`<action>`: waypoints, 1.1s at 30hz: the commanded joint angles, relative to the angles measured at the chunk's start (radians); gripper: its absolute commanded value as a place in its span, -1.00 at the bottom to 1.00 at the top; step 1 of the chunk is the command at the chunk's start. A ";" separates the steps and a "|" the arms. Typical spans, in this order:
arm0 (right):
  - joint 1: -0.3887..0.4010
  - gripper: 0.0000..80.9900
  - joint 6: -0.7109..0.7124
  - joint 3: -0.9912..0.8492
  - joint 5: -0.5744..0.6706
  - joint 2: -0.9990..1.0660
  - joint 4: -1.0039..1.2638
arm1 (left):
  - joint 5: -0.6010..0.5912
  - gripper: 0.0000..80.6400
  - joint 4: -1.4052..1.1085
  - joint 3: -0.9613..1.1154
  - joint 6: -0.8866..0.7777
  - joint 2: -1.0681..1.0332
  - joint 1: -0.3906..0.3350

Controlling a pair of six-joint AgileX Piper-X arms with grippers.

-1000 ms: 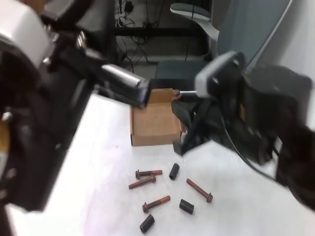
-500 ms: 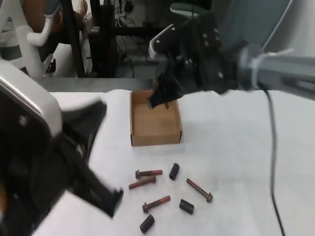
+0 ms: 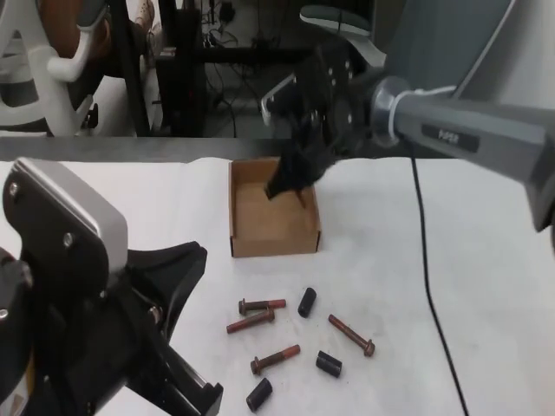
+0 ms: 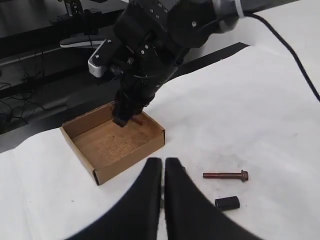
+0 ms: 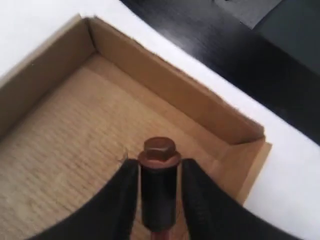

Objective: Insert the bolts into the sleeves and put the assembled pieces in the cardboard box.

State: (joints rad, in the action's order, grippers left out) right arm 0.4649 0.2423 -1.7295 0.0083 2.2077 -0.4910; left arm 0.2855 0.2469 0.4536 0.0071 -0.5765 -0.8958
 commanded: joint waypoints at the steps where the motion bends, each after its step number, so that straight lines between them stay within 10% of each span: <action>1: -0.004 0.53 -0.022 -0.016 0.012 -0.004 -0.007 | -0.026 -0.61 0.002 0.002 0.010 0.007 0.000; 7: -0.004 0.71 -0.007 -0.016 0.014 -0.063 -0.101 | -0.044 0.08 0.024 -0.007 0.027 -0.002 0.011; 16: -0.011 0.71 0.077 -0.016 0.041 -0.314 -0.396 | -0.417 0.08 0.086 0.000 0.047 -0.209 0.153; 33: -0.098 0.71 0.155 0.046 0.132 -0.584 -0.911 | -0.599 0.08 0.330 0.367 0.223 -0.785 0.182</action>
State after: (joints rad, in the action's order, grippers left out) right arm 0.3828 0.3921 -1.6969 0.1202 1.6562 -1.3543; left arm -0.2862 0.5235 0.7715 0.1903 -1.3258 -0.7112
